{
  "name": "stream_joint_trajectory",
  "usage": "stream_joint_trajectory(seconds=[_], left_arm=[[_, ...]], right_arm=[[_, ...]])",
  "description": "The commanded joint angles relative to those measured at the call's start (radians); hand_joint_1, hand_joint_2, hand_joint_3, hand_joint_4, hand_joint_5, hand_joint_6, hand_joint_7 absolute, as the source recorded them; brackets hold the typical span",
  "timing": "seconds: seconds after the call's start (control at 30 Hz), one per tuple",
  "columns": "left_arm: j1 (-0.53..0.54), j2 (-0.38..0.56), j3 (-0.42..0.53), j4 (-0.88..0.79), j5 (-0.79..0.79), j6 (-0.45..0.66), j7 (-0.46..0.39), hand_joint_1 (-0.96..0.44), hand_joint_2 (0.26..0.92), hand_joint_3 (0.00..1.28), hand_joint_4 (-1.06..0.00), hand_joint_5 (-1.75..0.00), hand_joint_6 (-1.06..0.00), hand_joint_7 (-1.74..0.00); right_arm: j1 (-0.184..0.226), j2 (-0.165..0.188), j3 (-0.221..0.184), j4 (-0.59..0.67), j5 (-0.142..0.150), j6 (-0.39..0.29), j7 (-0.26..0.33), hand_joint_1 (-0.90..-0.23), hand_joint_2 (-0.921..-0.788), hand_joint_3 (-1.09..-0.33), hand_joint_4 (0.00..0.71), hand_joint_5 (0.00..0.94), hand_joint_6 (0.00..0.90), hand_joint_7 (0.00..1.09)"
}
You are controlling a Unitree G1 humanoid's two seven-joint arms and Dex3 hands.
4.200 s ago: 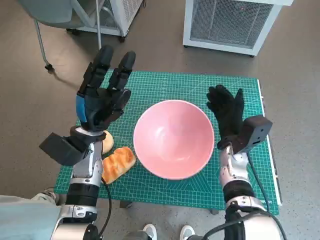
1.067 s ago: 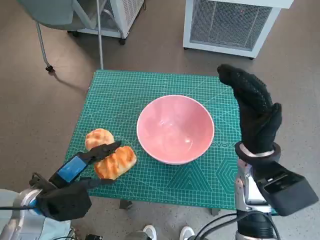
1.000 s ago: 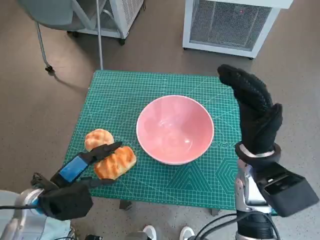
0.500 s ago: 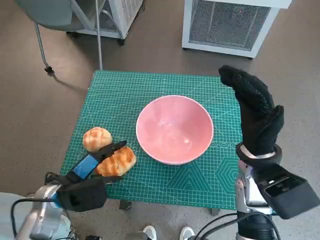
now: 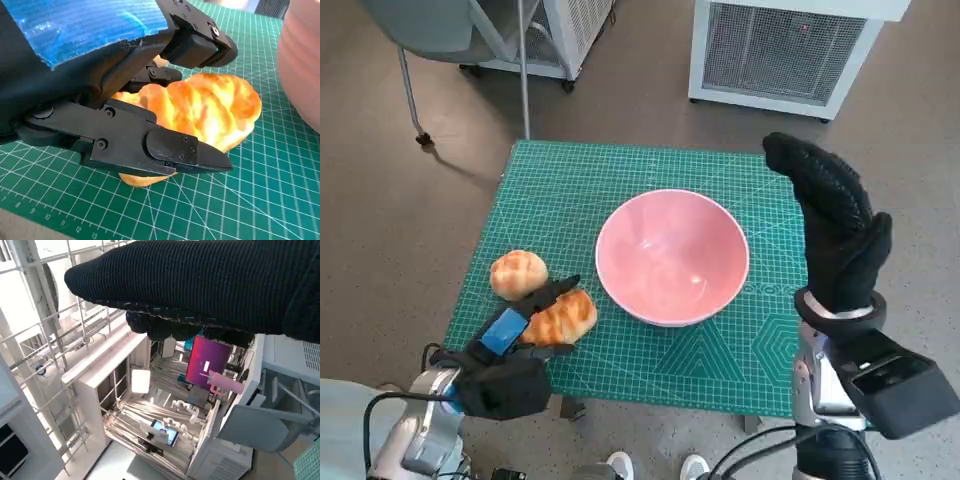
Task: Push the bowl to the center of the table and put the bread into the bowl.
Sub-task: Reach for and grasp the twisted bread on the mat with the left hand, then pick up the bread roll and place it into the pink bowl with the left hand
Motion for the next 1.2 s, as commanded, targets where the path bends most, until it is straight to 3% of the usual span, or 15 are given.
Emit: stream_joint_trajectory(seconds=[0.03, 0.23, 0.53, 0.9, 1.2], left_arm=[[0.023, 0.007, -0.046, 0.072, 0.048, -0.038, 0.032, 0.02, 0.915, 0.13, -0.66, -1.14, -0.5, -1.0], [0.026, 0.028, -0.055, 0.101, 0.082, -0.124, 0.128, 0.0, 0.914, 0.07, -0.74, -1.15, -0.6, -1.12], [0.038, 0.068, -0.03, 0.076, 0.1, -0.219, 0.238, 0.0, 0.918, 0.05, -0.75, -1.16, -0.62, -1.11], [0.074, 0.093, 0.111, -0.123, 0.017, -0.286, 0.259, 0.0, 0.92, 0.08, -0.7, -1.26, -0.6, -1.09], [0.009, 0.046, 0.225, -0.314, -0.085, -0.271, 0.233, 0.0, 0.921, 0.15, -0.6, -1.4, -0.57, -1.09]], right_arm=[[0.015, 0.003, -0.007, 0.012, -0.002, 0.001, -0.012, -0.511, -0.921, -0.772, 0.316, 0.007, -0.001, 0.69], [0.013, 0.006, -0.005, 0.014, -0.007, 0.0, -0.018, -0.51, -0.921, -0.771, 0.317, 0.007, -0.001, 0.69], [0.015, 0.01, 0.0, 0.014, -0.015, -0.003, -0.026, -0.509, -0.921, -0.771, 0.316, 0.007, -0.001, 0.69], [0.01, 0.011, -0.004, 0.025, -0.01, -0.005, -0.024, -0.509, -0.921, -0.771, 0.315, 0.006, -0.001, 0.69], [0.002, 0.006, -0.008, 0.026, -0.001, -0.001, -0.02, -0.505, -0.921, -0.771, 0.315, 0.006, -0.001, 0.69]])
